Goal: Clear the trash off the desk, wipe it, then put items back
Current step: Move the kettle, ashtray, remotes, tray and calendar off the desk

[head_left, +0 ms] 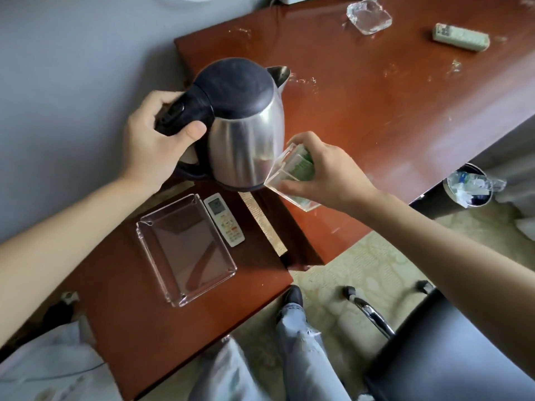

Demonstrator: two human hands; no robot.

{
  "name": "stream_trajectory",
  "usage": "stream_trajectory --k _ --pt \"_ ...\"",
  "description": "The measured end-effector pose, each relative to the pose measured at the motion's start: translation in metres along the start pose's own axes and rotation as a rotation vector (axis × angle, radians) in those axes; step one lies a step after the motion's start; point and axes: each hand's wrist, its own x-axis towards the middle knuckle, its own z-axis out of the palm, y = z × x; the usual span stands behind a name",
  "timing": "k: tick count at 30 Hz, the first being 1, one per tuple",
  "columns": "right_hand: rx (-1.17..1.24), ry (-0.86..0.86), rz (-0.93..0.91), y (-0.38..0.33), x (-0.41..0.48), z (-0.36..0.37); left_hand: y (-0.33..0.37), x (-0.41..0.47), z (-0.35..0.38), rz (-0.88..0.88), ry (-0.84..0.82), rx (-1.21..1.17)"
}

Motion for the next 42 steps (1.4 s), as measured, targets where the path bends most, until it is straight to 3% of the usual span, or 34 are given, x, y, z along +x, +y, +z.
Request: stream_trajectory --k 6,10,17,27,37,42 --pt "-0.024 0.008 0.082 -0.044 -0.027 0.069 -0.035 -0.029 -0.058 -0.005 -0.031 -0.074" --pt "-0.051 -0.005 0.163 -0.048 -0.045 0.118 -0.076 -0.058 -0.082 -0.032 -0.083 -0.003" --pt "-0.039 -0.028 0.372 -0.021 -0.064 0.201 -0.16 -0.114 -0.091 -0.06 -0.139 0.08" --pt "0.139 0.103 0.653 0.026 -0.071 0.298 -0.225 -0.145 -0.098 0.086 -0.144 0.052" --pt "0.209 0.14 0.678 0.048 -0.051 0.327 -0.235 -0.158 -0.102 0.082 -0.202 0.137" --pt "0.278 0.054 0.64 0.046 -0.051 0.328 -0.213 -0.15 -0.098 0.145 -0.307 0.247"
